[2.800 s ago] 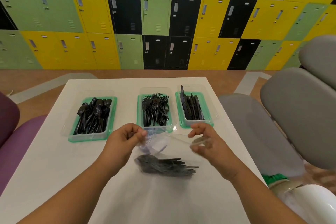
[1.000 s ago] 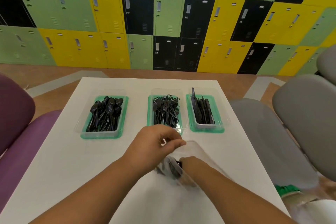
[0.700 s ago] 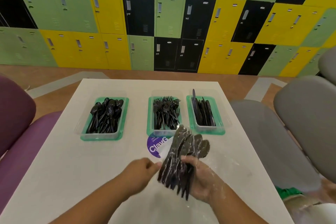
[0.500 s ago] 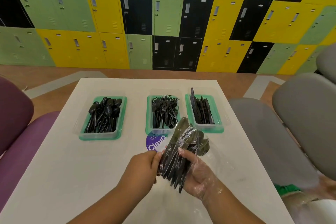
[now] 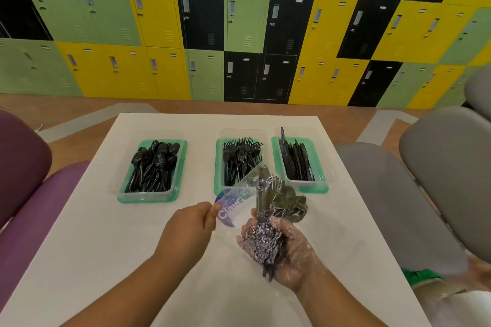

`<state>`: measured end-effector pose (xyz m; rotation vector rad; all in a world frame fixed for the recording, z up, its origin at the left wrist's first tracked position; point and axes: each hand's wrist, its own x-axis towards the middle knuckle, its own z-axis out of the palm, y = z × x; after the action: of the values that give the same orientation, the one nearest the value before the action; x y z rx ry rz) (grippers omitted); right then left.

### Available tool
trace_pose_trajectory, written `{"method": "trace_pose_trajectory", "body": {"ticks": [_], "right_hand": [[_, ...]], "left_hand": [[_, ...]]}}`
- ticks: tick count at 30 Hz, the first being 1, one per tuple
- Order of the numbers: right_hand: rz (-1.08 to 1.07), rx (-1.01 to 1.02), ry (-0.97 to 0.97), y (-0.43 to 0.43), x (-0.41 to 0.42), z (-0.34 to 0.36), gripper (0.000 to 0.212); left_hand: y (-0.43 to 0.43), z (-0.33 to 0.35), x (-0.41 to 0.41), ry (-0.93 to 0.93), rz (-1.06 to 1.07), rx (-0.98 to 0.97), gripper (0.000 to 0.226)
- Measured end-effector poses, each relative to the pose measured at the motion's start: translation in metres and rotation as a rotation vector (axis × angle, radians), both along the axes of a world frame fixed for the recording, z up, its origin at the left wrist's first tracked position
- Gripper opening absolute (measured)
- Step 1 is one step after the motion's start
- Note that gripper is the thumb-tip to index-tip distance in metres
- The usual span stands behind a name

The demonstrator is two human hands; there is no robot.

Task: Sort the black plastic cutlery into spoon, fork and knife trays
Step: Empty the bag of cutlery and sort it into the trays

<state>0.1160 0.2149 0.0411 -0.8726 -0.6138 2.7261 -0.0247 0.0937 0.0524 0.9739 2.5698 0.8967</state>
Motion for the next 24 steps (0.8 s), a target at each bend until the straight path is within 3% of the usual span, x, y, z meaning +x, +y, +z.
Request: {"method": "trace_pose_trajectory", "body": {"ticks": [3,8,13,18,21,24], "right_hand": [[0.046,0.030,-0.091,0.004,-0.001,-0.002,0.026],[0.193,0.148,-0.235,0.015,0.001,-0.006,0.010],[0.341,0.271,-0.441,0.032,0.022,-0.020,0.004],[0.287,0.359,-0.621,0.057,0.046,-0.033,0.009],[0.207,0.433,-0.655,0.069,0.048,-0.031,0.013],[0.124,0.533,-0.632,0.076,0.040,-0.020,0.020]], "left_hand": [[-0.003,-0.006,0.000,-0.065,-0.008,0.019,0.042],[-0.010,-0.029,0.004,-0.254,0.150,0.135,0.040],[-0.041,-0.061,0.000,-0.254,0.265,0.049,0.042],[-0.066,-0.085,0.002,-0.259,0.297,-0.135,0.039],[-0.065,-0.087,0.000,-0.163,0.319,-0.186,0.043],[-0.053,-0.083,-0.004,0.117,0.162,-0.111,0.060]]}}
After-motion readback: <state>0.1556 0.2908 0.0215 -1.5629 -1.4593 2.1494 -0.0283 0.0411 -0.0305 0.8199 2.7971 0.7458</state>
